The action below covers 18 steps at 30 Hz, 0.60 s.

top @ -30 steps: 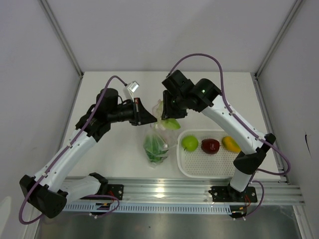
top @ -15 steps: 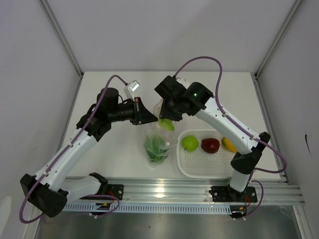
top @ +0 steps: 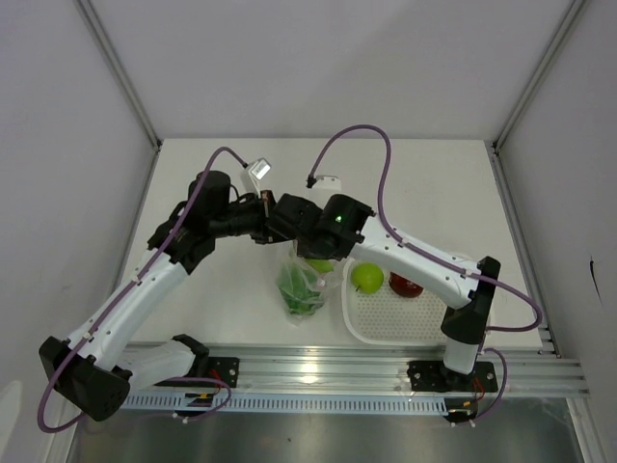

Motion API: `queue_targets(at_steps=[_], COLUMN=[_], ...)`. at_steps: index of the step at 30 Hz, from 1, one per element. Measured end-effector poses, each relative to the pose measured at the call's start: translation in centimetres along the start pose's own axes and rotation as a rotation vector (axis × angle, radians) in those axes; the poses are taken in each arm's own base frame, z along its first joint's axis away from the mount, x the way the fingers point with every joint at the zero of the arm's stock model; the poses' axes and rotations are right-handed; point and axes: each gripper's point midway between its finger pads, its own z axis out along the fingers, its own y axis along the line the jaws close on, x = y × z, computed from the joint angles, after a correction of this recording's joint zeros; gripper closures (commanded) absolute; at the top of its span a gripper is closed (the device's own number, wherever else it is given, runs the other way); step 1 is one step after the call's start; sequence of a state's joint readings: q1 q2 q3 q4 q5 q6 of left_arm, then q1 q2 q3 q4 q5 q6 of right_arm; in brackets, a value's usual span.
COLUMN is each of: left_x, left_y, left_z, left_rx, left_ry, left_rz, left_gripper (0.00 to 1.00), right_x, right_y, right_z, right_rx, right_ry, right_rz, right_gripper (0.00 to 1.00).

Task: Place the food in the zip-top bag and seal the zipper
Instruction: Place the fake vegetable in the zipper food storage bag.

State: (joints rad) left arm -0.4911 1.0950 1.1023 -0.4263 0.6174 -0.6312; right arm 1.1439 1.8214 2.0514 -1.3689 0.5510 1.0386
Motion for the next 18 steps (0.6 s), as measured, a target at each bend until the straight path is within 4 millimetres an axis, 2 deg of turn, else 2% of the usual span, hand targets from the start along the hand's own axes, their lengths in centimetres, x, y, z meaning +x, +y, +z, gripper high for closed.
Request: queue_targets(at_steps=[4, 5, 8, 13, 18], left_x=[0.7, 0.9, 1.3, 0.7, 0.6], left_y=[-0.1, -0.2, -0.4, -0.1, -0.1], left_z=[-0.1, -0.1, -0.1, 0.1, 0.1], left_rx=[0.008, 0.011, 0.017, 0.008, 0.008], left_ry=[0.032, 0.040, 0.055, 0.032, 0.028], left_rz=[-0.011, -0.013, -0.017, -0.008, 0.002], left_gripper=[0.99, 1.00, 0.99, 0.99, 0.99], right_x=[1.3, 1.5, 1.9, 2.1, 2.0], right_y=[-0.9, -1.0, -1.5, -0.4, 0.0], right_z=[0.6, 0.6, 0.2, -2.4, -2.0], right_rx=[0.016, 0.006, -0.050, -0.212, -0.295], right_ry=[-0.004, -0.007, -0.007, 0.012, 0.109], right_rz=[-0.095, -0.113, -0.163, -0.242, -0.250], right_gripper=[0.84, 0.79, 0.73, 0.74, 0.77])
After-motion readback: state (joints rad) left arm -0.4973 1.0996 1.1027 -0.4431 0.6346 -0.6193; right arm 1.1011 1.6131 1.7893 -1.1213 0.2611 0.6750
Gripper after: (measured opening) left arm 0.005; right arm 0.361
